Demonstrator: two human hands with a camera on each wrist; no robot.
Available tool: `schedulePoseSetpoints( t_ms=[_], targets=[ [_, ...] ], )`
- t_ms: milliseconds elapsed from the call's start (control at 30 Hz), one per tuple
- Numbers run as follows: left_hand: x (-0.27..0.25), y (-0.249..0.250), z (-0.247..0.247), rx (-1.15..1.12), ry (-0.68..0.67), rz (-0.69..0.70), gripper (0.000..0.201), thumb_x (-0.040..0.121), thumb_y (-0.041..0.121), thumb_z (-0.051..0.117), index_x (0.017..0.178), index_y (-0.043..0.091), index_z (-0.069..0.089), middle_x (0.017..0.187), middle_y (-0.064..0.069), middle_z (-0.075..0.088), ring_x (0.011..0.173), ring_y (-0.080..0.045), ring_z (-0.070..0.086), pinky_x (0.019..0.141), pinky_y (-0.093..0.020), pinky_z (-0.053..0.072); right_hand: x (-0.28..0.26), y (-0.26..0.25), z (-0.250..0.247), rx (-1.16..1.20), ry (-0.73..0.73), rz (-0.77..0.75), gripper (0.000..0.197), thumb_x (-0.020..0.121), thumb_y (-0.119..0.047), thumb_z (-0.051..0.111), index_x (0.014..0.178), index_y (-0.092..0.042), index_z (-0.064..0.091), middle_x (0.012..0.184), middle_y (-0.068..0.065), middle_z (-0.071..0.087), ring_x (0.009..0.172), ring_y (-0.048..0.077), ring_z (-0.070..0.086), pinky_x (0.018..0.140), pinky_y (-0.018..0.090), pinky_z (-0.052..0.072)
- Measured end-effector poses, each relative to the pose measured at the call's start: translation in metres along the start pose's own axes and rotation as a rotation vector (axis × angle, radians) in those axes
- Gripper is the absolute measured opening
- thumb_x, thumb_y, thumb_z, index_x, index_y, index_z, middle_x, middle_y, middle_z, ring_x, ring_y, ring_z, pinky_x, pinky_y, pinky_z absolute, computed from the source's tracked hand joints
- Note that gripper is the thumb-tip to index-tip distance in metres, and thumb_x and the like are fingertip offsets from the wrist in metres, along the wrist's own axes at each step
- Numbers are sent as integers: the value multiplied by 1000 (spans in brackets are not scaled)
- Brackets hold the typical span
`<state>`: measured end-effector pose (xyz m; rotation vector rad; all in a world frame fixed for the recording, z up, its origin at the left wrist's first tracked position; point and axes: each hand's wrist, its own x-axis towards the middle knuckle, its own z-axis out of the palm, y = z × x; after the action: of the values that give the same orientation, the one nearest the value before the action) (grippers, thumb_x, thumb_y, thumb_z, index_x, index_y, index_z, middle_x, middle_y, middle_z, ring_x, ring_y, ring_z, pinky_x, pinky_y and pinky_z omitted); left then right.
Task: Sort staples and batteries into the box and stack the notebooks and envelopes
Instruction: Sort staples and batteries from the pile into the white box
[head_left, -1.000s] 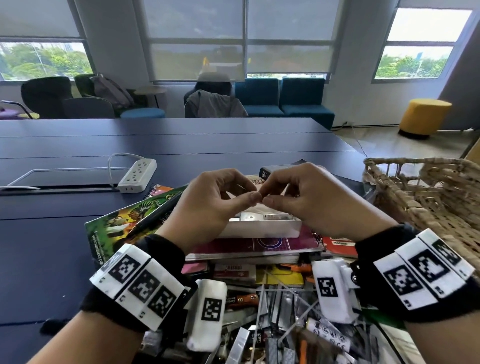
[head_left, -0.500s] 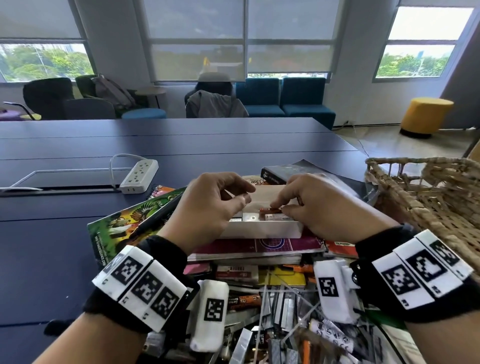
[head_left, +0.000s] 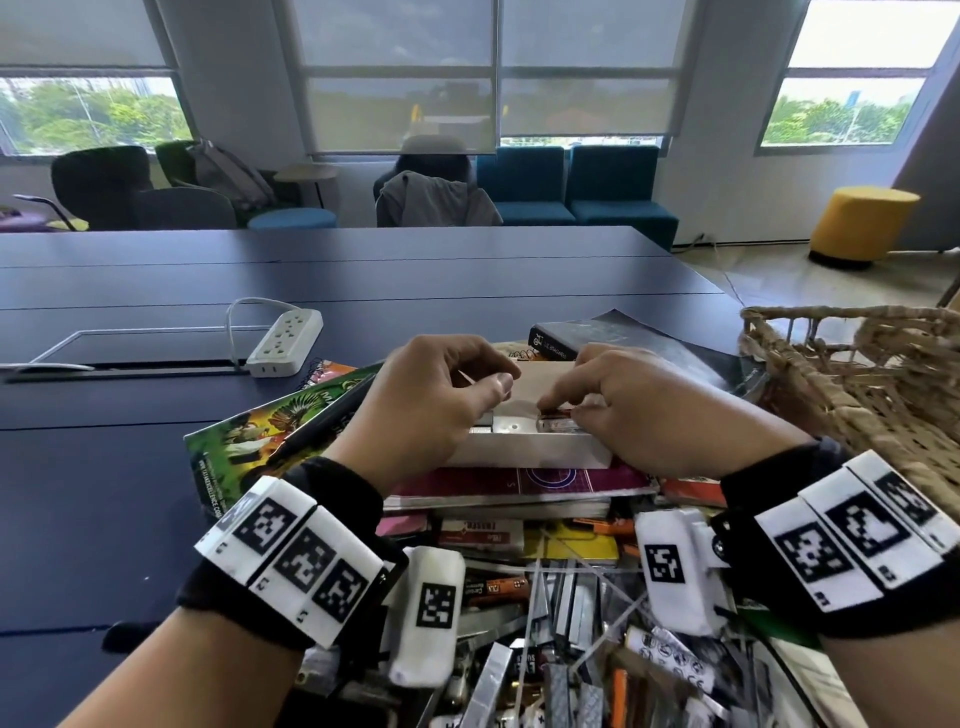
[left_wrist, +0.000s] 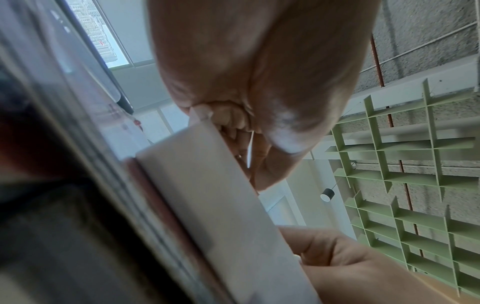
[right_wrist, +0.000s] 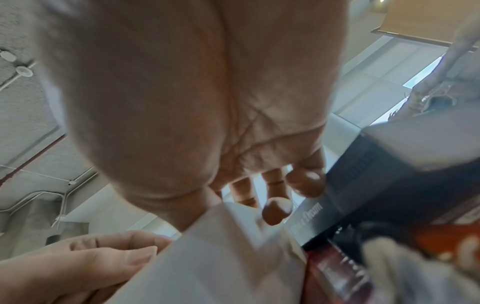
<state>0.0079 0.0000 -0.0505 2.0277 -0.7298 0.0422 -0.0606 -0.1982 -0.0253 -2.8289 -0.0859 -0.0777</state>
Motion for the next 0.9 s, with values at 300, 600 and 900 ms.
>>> schedulePoseSetpoints(
  t_ms=[300,600,900],
  targets=[
    [-4,10,-3,7,-30,9,9,96,27,69,94,28,78,83,15,76,69,2,64,75,-25,51,-15,-21,-15,83,215,-124,11,93,-23,65,94,-34,67,90,-13,62,81,4,56,70,25,49],
    [-9,43,-19,130,-213,141,10,97,23,68,92,20,76,74,7,72,59,0,58,58,-14,43,-32,-35,-38,-64,-71,-119,6,88,-34,72,94,-36,71,76,-10,62,73,0,57,57,18,39],
    [-16,53,-36,294,-572,94,12,96,33,68,90,24,73,69,12,70,58,0,60,58,-16,46,-37,-52,-30,-9,-277,-83,3,85,-36,77,82,-35,76,73,-14,72,64,1,65,66,24,55]
  ],
)
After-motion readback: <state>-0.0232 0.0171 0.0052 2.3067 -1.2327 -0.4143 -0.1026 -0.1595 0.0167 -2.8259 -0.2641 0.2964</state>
